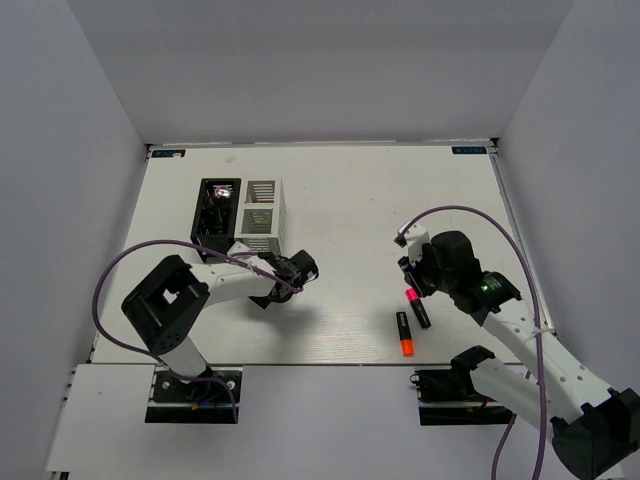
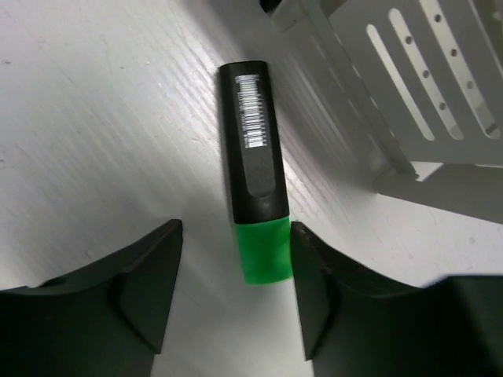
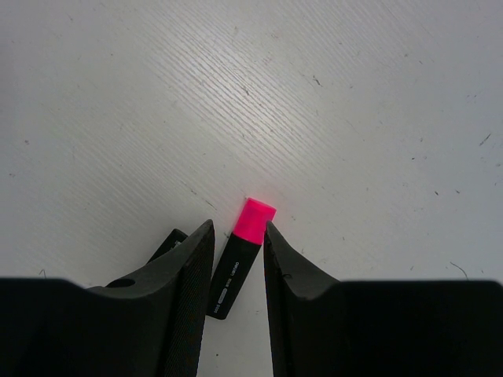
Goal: Sort the stationery into containers
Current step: Pick up the pen from the center of the board.
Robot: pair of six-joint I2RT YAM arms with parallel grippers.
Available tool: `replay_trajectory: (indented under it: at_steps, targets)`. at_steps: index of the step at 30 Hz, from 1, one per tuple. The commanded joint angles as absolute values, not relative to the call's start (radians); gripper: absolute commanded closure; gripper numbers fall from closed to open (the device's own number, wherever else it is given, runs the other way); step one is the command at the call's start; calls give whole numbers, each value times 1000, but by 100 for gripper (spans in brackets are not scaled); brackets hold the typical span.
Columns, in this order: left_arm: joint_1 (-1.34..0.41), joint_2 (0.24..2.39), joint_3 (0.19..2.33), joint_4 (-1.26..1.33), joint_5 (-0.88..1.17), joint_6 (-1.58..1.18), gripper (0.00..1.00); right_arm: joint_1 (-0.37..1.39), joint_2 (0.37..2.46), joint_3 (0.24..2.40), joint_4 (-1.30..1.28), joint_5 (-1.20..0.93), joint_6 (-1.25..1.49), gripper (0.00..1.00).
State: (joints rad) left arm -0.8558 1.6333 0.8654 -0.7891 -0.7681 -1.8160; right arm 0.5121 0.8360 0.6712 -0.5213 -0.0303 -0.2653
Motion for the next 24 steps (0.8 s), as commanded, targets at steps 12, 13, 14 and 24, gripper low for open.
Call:
replay_trajectory:
  at_steps: [12,13,14,24]
  targets:
    - [-828,1704,927,-936,-718,-1842,42,511,811,673,-511,-40,-258,64]
    - [-827,1706,927,-943,-706,-1836,44,512,811,673,-511,-40,-256,64]
    - [-818,1709,925,-942,-700,-1826,45,508,811,675,-511,-40,-256,64]
    - [-804,1729,896,-939,-618,-1732,59,509,810,675,-511,-41,-258,64]
